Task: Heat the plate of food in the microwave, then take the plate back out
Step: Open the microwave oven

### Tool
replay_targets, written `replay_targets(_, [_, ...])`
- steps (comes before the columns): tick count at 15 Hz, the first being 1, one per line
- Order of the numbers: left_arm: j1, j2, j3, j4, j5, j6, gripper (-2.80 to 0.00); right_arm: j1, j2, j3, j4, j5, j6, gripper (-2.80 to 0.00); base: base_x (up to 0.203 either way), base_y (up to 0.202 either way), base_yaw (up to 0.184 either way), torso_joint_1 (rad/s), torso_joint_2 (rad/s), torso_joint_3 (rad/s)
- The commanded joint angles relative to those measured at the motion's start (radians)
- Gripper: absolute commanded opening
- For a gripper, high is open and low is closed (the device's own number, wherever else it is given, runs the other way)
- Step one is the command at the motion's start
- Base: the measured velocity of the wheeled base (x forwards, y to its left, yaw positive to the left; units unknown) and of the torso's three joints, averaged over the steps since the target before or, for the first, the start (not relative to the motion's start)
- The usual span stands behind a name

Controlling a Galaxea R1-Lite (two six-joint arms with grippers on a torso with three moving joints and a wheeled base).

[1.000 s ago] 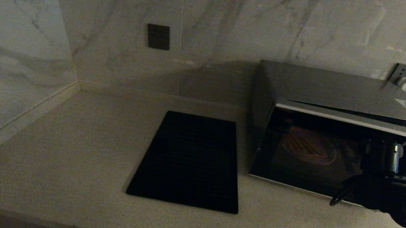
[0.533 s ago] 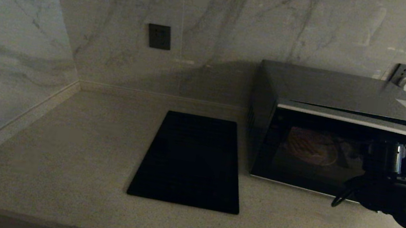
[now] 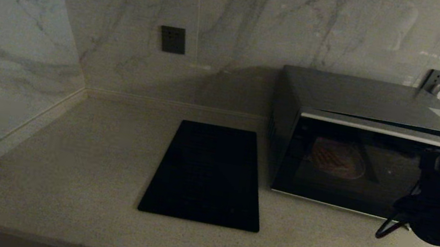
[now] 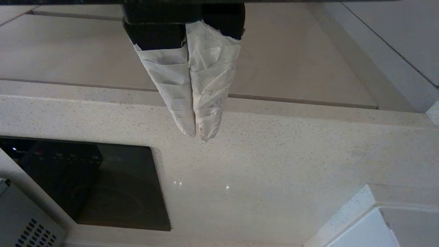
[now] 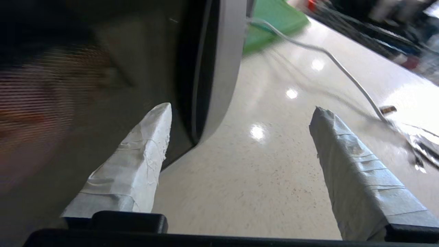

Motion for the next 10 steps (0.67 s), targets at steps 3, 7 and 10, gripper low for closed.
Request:
replay_targets(3, [0.0, 0.0, 0.0, 0.0, 0.0, -0.001, -2.8, 0.019, -0.254, 0.077, -0.002, 0.042, -0.077, 0.0, 0.0, 0.0, 0.0, 0.0, 0.0, 0.0])
replay_targets(7, [0.0, 0.001, 0.0, 0.0, 0.0, -0.001, -2.8, 0.017, -0.386, 0.086, 0.008, 0.164, -0.147, 0.0, 0.0, 0.0, 0.0, 0.0, 0.0, 0.0])
replay_targets(10, [0.0, 0.0, 0.0, 0.0, 0.0, -0.001, -2.8, -0.002, -0.451, -0.006, 0.17, 0.261, -0.165, 0.0, 0.0, 0.0, 0.0, 0.0, 0.0, 0.0])
